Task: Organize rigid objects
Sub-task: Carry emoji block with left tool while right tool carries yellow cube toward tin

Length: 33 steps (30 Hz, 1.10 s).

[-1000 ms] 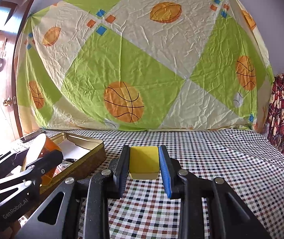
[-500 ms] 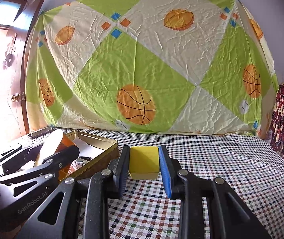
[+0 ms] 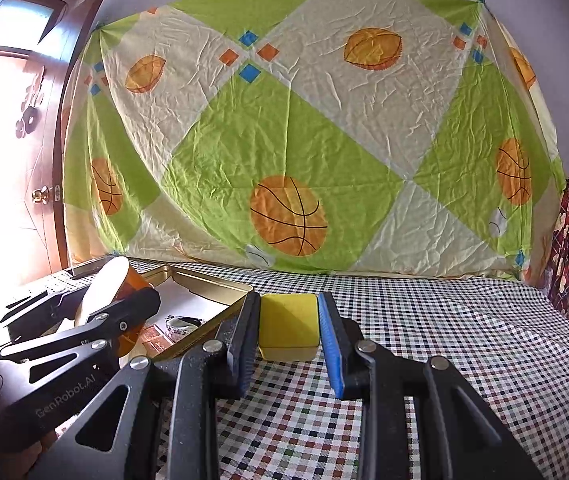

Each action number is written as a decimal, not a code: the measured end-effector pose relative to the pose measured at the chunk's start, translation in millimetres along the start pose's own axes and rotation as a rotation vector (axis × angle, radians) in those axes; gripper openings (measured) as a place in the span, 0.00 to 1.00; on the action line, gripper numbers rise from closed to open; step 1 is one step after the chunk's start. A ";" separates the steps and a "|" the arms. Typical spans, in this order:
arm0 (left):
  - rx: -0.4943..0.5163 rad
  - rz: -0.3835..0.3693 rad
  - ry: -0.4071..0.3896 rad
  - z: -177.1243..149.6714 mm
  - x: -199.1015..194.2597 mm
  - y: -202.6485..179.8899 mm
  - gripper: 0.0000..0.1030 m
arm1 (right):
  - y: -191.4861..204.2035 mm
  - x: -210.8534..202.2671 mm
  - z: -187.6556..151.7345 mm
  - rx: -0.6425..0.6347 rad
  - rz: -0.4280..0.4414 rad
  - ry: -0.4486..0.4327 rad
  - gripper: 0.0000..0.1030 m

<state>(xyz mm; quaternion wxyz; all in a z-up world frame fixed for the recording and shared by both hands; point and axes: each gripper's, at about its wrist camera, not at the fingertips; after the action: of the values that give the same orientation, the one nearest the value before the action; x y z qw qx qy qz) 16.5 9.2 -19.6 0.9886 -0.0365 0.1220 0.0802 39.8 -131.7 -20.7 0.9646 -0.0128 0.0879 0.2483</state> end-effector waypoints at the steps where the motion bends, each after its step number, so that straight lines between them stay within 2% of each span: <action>1: -0.003 0.001 0.000 0.1 0.0 1.8 0.41 | 1.1 0.5 0.2 0.001 0.004 0.001 0.31; 33: -0.063 0.028 0.002 1.7 -5.0 42.1 0.41 | 49.7 9.5 0.1 -0.041 0.088 -0.012 0.31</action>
<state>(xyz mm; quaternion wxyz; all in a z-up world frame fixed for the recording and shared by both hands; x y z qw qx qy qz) 5.1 50.0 -19.0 0.9856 -0.0661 0.1209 0.0980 24.2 -83.6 -21.3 0.9527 -0.0272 0.0773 0.2925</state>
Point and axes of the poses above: each gripper's, at about its wrist camera, not at the fingertips, and x roughly the way its jaws point, y to its left, z to its top, and after that the axes turned 6 degrees about z, right-handed
